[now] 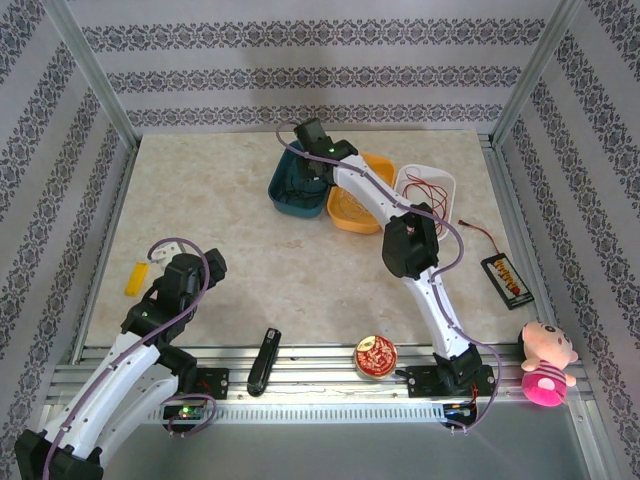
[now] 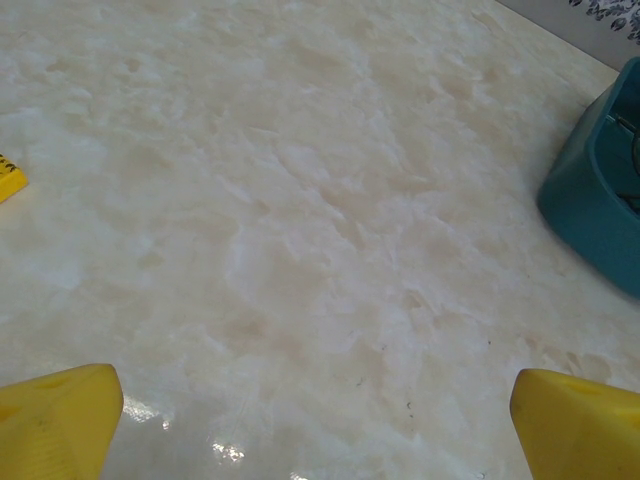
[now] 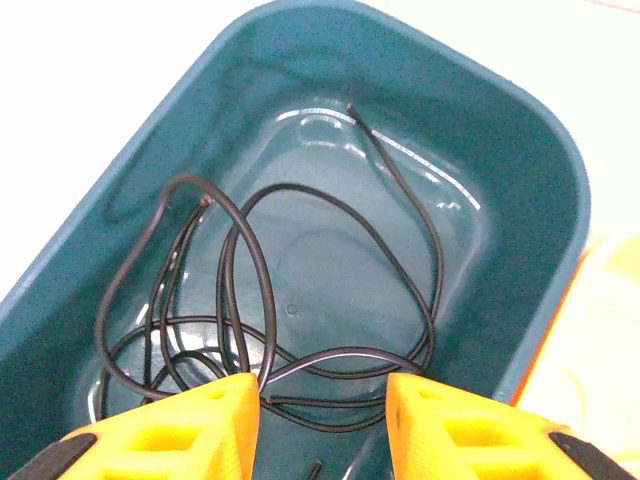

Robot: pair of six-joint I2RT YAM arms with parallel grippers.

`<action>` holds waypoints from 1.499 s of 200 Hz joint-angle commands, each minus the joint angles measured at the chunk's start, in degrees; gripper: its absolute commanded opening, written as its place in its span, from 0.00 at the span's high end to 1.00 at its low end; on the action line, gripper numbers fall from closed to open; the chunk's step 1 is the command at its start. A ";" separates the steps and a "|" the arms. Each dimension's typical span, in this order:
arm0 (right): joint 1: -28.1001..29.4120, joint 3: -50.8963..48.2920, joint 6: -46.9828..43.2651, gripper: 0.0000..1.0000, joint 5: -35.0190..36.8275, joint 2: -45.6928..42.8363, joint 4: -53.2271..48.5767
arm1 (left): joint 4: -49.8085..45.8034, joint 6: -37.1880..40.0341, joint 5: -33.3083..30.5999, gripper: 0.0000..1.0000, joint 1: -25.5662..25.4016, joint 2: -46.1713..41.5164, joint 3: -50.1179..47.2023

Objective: Untangle the cables

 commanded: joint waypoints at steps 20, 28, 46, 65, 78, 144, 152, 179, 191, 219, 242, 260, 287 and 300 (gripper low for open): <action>1.19 1.52 -0.77 0.62 1.84 -5.90 -0.61 | -1.19 -0.59 0.03 0.01 0.91 -0.67 -0.40; 1.35 1.45 -0.81 0.62 1.78 -6.23 -0.65 | -1.19 -0.55 -0.08 0.01 0.89 -0.64 -0.48; 1.76 1.26 -0.63 0.62 1.33 -6.83 -0.66 | -1.19 -0.58 -0.12 0.01 0.91 -0.64 -0.49; 2.00 1.16 -0.60 0.65 0.02 -6.75 -0.35 | -0.95 -0.54 -0.01 0.01 0.89 -0.58 -0.71; 2.23 1.17 -0.37 0.70 -1.56 -5.89 -0.23 | -0.80 -0.73 0.18 0.01 0.87 -0.59 -0.83; 2.11 5.69 1.60 0.80 -4.06 2.26 -0.96 | -1.46 -0.67 0.34 0.01 0.91 -0.67 -0.70; 2.07 6.25 1.60 0.81 -3.84 3.24 -0.91 | -1.54 -0.66 0.33 0.01 0.91 -0.77 -0.66; 1.89 7.87 1.58 0.85 -3.17 6.04 -1.05 | -1.61 -0.70 0.29 0.01 0.84 -0.97 -0.85; 1.65 8.10 1.73 0.88 -2.63 7.00 -1.14 | -1.63 -0.80 0.23 0.01 0.87 -0.93 -0.90; 1.21 8.20 1.69 0.88 -2.26 8.52 -1.31 | -1.71 -0.76 0.19 0.01 0.86 -0.97 -0.90; 0.86 8.68 1.73 0.89 -2.20 10.01 -1.70 | -1.55 -0.67 0.14 0.01 0.86 -0.93 -0.74; 0.58 10.11 1.94 0.89 -2.30 11.57 -2.39 | -1.50 -0.58 -0.04 0.01 0.91 -0.93 -0.60; -0.17 13.20 2.97 0.89 -2.29 14.06 -4.17 | -1.40 -0.38 -0.11 0.01 0.83 -0.85 -0.31; -0.60 14.14 3.48 0.89 -2.39 14.68 -4.53 | -1.55 -0.32 -0.21 0.01 0.87 -0.71 -0.18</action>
